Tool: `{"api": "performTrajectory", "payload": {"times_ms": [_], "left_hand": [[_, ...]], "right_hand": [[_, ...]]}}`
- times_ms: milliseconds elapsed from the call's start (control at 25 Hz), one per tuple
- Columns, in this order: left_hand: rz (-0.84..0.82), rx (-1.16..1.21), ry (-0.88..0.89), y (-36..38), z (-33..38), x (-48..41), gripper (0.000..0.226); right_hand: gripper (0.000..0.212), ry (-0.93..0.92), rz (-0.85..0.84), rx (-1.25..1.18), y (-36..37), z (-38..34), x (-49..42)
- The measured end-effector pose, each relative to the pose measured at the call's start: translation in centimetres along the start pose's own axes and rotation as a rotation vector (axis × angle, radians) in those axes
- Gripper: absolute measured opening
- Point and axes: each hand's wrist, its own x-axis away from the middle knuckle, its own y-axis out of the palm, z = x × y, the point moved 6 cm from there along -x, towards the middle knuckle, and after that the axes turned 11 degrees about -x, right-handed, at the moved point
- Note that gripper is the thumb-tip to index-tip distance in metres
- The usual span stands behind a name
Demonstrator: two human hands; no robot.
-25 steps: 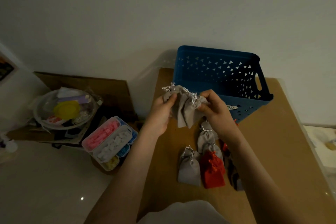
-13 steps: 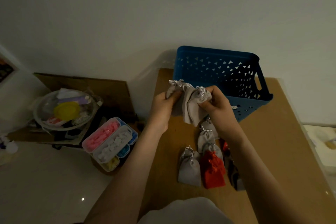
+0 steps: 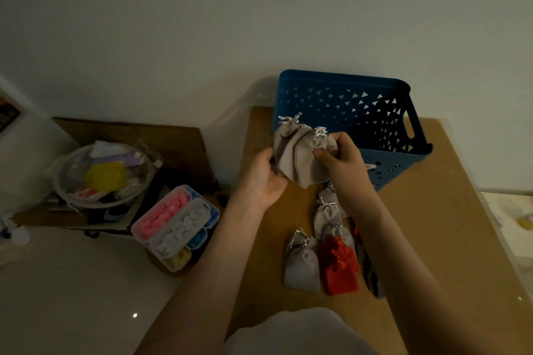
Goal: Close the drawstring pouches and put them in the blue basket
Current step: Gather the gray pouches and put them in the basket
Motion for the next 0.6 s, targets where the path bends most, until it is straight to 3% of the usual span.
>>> {"api": "performTrajectory", "payload": {"times_ms": [320, 480, 600], "left_hand": [[-0.142, -0.052, 0.112, 0.5, 0.8, 0.8, 0.040], [-0.086, -0.233, 0.118, 0.8, 0.0, 0.6, 0.043], [-0.079, -0.229, 0.140, 0.9, -0.6, 0.3, 0.041]], "right_hand": [[0.012, -0.015, -0.071, 0.001, 0.3, 0.6, 0.1], [0.011, 0.042, -0.040, -0.002, 0.7, 1.3, 0.0], [0.011, 0.042, -0.031, 0.010, 0.6, 1.8, 0.0]]}}
